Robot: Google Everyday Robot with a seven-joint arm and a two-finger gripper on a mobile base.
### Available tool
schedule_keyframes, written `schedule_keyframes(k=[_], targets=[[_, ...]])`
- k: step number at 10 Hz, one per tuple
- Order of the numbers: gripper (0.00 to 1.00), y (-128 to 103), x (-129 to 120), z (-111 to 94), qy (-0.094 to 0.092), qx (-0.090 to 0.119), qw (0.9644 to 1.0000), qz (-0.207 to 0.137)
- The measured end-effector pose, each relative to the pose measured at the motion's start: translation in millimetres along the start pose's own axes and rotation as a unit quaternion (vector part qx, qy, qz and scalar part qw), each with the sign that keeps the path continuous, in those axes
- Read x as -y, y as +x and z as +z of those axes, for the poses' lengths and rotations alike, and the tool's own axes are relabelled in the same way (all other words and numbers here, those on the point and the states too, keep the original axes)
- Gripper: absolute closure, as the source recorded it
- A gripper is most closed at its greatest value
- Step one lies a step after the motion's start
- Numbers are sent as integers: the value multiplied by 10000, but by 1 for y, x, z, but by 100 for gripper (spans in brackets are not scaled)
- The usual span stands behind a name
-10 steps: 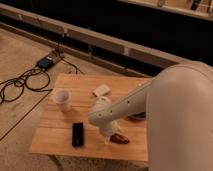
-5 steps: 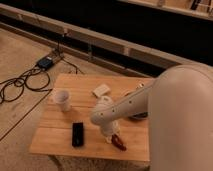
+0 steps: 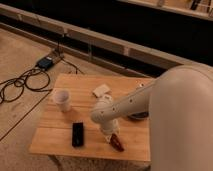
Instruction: Place the pepper on the white sponge
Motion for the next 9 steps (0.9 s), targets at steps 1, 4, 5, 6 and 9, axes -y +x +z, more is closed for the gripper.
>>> schedule_keyframes(k=[1,4,5,6,9], targets=[[89,-2,1,-11,-52,-8,9999,85],[89,-15,9,-55,-241,30,9987,437],[89,-24,13,-70,-301,95,9981,538],[89,-37,20,-83,-334,187,9973,633],[89,-80,32,-100,-364,385,9955,780]])
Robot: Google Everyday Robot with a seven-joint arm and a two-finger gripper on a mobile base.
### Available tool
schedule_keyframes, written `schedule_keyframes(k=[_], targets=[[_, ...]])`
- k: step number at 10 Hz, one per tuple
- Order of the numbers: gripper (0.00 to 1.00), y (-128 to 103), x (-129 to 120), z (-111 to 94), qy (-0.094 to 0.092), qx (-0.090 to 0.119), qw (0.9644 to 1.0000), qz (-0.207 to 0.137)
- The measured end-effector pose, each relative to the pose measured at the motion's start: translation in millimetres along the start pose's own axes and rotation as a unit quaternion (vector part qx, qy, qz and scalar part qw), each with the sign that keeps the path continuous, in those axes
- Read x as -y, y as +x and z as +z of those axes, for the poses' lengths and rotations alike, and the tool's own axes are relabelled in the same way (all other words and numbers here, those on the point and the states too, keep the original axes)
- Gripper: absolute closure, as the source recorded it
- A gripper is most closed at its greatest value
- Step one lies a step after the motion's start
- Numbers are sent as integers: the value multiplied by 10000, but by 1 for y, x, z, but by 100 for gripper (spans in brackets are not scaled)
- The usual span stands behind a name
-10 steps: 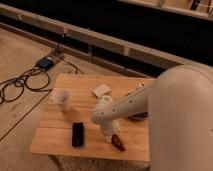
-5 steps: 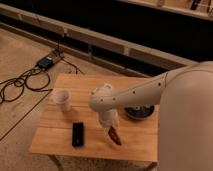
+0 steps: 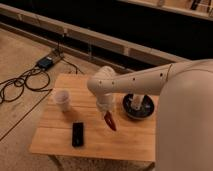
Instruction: Place the pepper on the white sponge
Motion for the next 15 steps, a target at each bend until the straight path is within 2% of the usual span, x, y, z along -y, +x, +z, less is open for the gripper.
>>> schedule_keyframes(k=[4,7,13,15], targets=[[89,-64,17,-4,0,192,9997,181],[89,-108,24,-3,126,271,9995,81],[89,-172,35,10,120,409,9991,55],[89,-188,38,15,188,469,9987,26]])
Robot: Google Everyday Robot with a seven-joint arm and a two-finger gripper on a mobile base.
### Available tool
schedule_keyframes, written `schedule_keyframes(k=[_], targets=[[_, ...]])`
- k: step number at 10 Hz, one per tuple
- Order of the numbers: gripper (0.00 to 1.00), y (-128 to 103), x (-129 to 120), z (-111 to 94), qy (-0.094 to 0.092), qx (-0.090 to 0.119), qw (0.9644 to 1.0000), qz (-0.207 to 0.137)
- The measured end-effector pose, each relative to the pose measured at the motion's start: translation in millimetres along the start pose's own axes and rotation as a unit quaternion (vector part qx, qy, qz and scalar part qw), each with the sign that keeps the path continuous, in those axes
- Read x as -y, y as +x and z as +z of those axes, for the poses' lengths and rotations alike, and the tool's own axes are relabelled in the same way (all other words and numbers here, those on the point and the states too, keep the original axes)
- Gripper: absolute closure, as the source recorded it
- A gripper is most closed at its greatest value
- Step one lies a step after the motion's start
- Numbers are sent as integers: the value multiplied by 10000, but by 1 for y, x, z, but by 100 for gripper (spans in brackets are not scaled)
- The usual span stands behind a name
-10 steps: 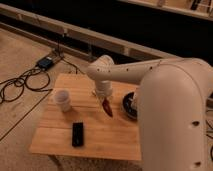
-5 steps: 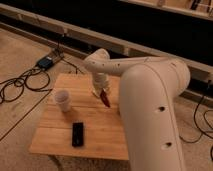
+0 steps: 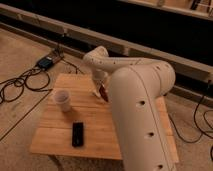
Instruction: Place the pepper on the white sponge
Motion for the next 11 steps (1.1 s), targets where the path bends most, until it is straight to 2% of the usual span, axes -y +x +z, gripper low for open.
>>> schedule_keyframes(k=[4,9,10,11], targets=[[89,-31,8,16,142,100,9998,-7],[88,-56,12,21,233,151,9996,-58],[84,-58,12,21,245,147,9996,-77],[74,-60,12,22,262,140,9995,-102]])
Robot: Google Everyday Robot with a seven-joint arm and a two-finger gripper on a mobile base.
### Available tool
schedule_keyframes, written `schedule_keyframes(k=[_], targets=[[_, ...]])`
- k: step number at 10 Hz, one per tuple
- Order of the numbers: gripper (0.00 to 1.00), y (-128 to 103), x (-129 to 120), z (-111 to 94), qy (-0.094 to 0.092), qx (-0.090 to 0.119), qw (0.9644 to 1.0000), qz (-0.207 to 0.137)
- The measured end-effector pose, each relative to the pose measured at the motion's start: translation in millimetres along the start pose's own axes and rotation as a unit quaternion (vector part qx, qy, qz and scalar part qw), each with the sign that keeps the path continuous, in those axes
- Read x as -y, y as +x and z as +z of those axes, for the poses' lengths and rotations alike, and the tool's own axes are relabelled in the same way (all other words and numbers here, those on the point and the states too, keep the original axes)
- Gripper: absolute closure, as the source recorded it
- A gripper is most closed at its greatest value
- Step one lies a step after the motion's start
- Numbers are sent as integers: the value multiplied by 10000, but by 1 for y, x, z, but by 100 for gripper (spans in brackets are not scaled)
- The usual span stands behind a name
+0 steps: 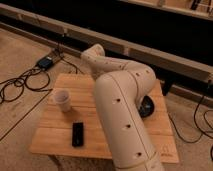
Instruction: Place the pepper on the white sponge
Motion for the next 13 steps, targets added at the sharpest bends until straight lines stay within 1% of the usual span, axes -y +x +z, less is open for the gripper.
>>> schedule_keyframes(k=[1,2,3,5,6,10,13], targets=[[62,-1,0,0,14,-11,10000,-21],[55,-2,0,1,18,-19,10000,-33],[42,-2,-1,2,17,-33,10000,-49],[24,-2,-4,2,-16,-62,10000,-62],[20,-1,-5,2,-34,-74,9999,-71],[20,4,-14,4,-161,-152,9997,-137],[20,6,-16,6,-224,-170,9995,-116]])
